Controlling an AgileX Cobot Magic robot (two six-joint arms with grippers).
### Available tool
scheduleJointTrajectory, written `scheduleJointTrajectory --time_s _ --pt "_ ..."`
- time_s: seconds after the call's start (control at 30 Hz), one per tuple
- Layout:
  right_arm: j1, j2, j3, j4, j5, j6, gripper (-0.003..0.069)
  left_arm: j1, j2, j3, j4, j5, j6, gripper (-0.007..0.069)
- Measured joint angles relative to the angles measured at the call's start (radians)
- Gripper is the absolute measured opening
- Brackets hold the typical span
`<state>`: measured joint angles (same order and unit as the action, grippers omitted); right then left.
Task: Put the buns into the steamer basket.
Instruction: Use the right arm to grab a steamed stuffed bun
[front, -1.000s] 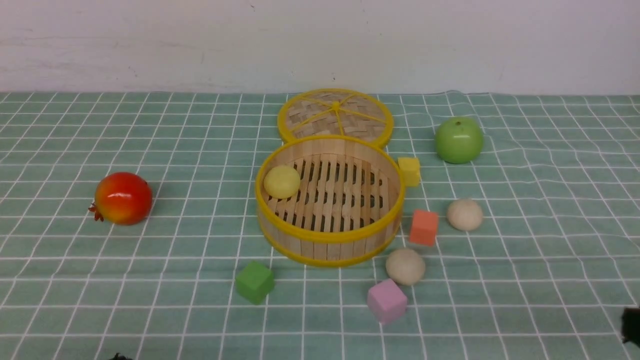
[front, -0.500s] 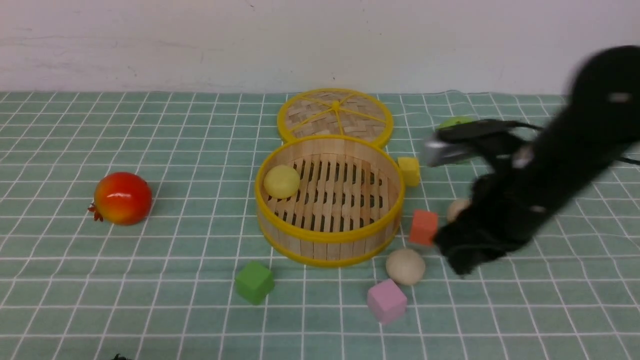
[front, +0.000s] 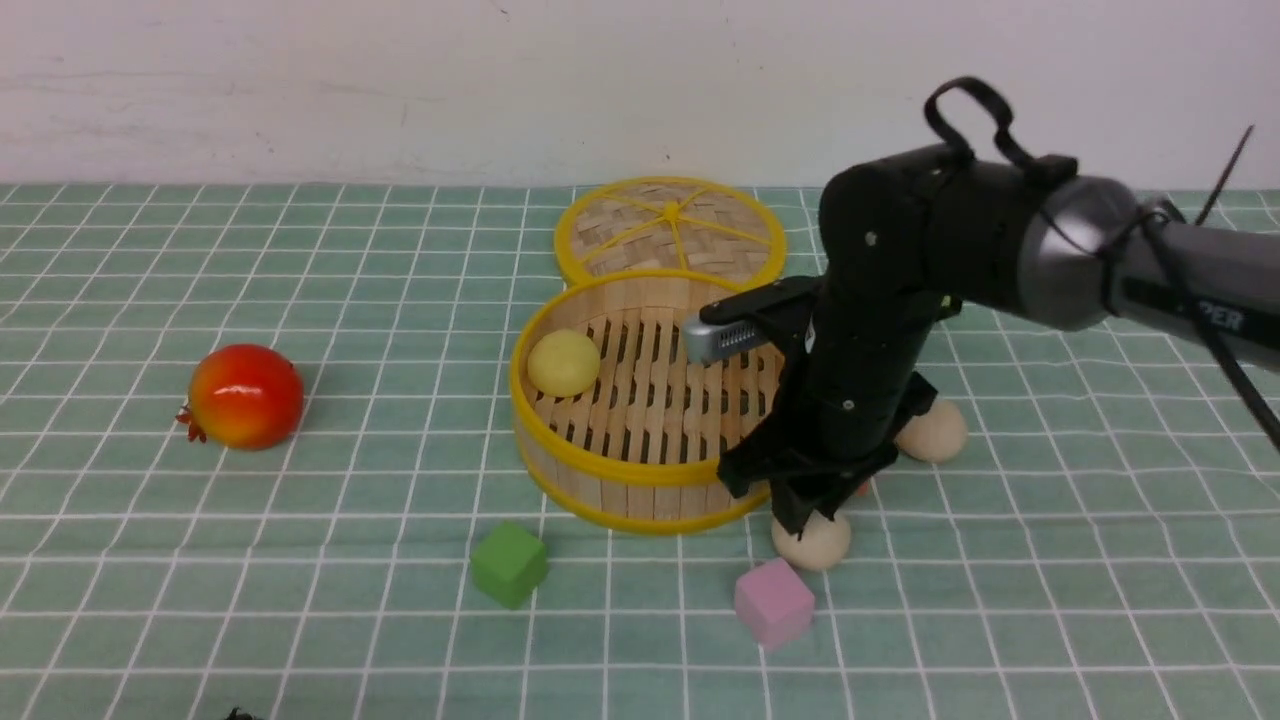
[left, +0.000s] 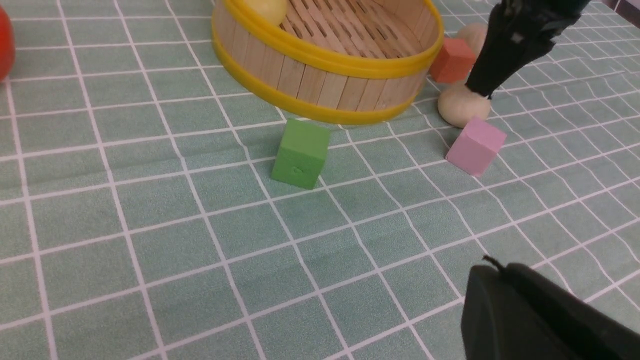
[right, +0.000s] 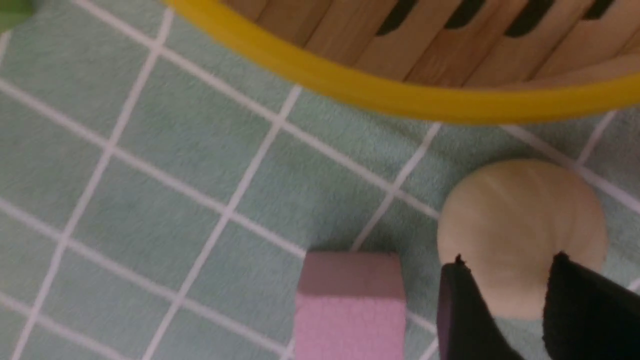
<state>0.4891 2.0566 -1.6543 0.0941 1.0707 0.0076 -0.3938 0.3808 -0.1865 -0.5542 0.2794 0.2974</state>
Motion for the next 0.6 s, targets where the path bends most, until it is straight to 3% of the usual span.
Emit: scheduleJointTrajectory --time_s 0.6 --pt "-0.027 0.007 -0.005 -0.021 -0.038 0.040 0.0272 0.000 0.000 0.000 0.000 0.000 0.000 -0.0012"
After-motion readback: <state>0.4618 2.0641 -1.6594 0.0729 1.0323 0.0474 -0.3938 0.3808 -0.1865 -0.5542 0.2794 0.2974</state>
